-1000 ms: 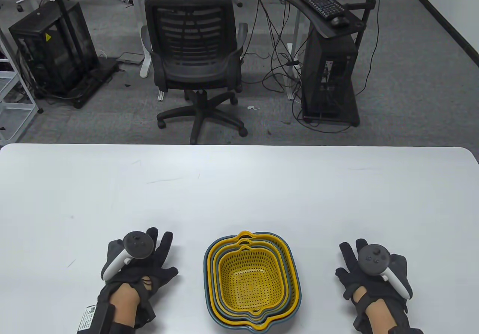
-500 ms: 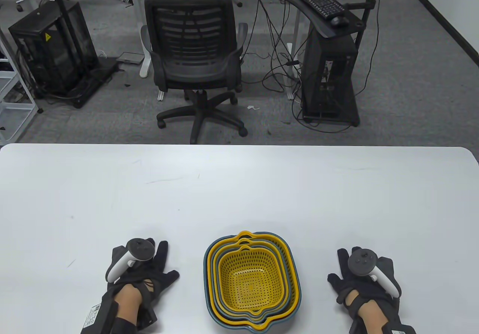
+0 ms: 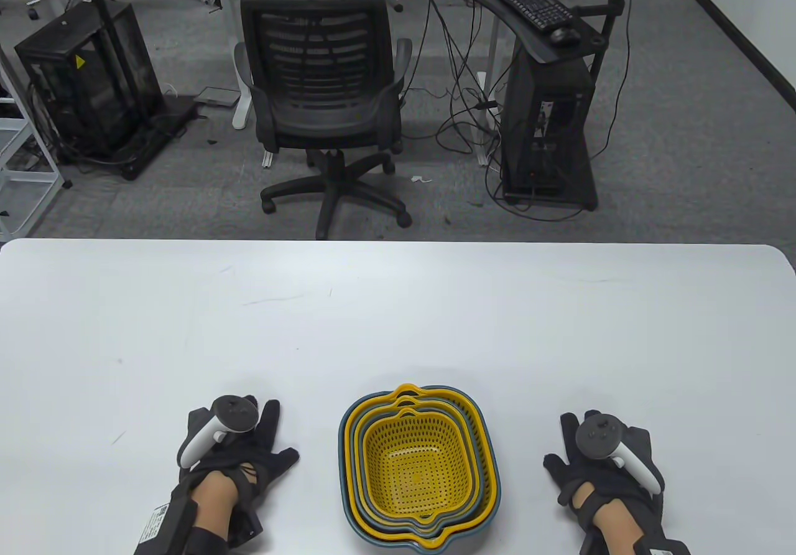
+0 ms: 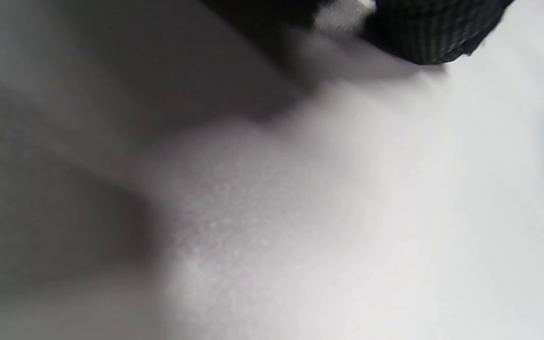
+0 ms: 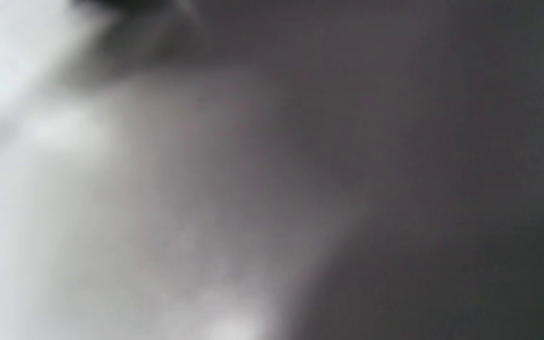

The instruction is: Nest basins with drain baskets

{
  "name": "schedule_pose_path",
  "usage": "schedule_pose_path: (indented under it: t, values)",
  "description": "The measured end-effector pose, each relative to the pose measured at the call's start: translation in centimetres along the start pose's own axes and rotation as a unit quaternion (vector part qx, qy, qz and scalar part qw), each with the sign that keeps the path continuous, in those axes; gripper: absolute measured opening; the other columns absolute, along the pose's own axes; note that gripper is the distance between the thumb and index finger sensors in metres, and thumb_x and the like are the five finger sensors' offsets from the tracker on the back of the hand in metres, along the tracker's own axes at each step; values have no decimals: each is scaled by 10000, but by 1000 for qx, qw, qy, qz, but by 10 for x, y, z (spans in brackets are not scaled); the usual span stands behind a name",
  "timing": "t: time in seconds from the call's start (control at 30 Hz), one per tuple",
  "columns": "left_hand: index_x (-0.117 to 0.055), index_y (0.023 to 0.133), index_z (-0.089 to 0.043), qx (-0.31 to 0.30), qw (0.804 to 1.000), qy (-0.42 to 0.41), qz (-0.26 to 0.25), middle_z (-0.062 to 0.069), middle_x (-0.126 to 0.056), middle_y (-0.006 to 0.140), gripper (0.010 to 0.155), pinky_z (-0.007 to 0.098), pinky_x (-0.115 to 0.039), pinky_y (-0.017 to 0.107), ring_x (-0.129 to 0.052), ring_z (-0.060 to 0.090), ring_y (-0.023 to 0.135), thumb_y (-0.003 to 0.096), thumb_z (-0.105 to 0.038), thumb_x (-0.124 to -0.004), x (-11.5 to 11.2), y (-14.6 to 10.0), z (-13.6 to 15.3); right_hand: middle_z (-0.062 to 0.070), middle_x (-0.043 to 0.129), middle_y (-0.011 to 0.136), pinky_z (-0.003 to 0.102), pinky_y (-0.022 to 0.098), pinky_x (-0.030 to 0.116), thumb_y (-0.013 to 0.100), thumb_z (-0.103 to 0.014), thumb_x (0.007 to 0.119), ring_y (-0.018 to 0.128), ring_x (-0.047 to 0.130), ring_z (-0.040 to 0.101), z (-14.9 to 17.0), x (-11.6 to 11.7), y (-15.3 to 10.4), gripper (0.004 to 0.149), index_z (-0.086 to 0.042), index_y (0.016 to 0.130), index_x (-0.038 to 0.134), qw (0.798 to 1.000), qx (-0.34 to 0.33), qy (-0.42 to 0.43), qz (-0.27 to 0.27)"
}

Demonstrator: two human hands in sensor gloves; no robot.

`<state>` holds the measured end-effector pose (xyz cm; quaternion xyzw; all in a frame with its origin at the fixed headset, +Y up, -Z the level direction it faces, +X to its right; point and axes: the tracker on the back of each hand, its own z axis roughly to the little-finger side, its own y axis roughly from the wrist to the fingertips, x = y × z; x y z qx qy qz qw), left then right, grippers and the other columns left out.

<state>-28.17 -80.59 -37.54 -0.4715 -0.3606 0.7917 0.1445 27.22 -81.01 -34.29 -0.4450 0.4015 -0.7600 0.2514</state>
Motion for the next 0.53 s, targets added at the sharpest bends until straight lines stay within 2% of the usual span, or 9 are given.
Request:
schedule_pose_path:
  t: [0.53]
  values:
    - [58,938,-595,3,1000,0,-4,-226,341,933,864,540,279,512,442,218,802,456,-648,-657,-1,1,0,-14,-282,1012,733,496,-135,519,-587,513,852,-328,401,0,0,0,770,-372,998,-50,1000,0,1,0]
